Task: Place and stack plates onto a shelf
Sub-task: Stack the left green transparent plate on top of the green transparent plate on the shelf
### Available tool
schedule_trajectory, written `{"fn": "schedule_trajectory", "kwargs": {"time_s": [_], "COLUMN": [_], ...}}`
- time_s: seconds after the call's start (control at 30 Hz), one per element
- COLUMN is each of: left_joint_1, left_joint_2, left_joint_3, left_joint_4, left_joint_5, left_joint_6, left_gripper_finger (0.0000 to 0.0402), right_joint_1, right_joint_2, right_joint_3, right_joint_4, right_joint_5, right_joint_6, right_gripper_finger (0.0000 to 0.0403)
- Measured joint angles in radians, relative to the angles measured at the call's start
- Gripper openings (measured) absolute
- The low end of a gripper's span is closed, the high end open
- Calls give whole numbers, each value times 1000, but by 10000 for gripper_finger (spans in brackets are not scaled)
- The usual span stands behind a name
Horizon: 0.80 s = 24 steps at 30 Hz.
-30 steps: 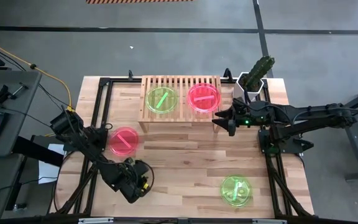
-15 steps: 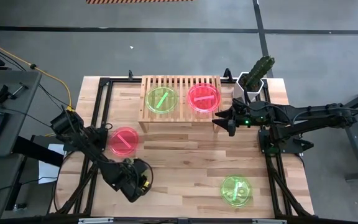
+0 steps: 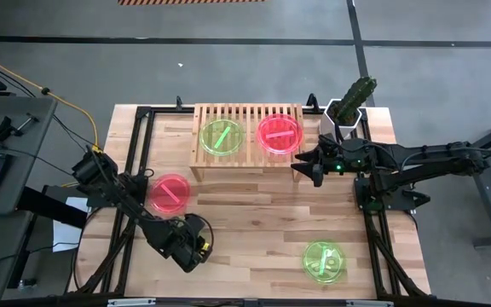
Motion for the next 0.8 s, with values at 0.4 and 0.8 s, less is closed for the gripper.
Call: {"fn": "schedule_trajectory", "kwargs": {"time_s": [0.4, 0.8], "left_joint_1": [1, 4], "left_joint_2": [26, -105], "left_joint_3": [3, -2], "left_joint_4": [-8, -24], "left_joint_5": [27, 71], "left_joint_6": [-45, 65], "left_gripper_finger": [117, 3], "right_joint_1": [0, 0], "right_joint_2": [0, 0], "right_joint_3": [0, 0], "right_joint_4": [-6, -9], "right_joint_5": [0, 0], "right_joint_6": [0, 0], "right_gripper_finger": [243, 243]}}
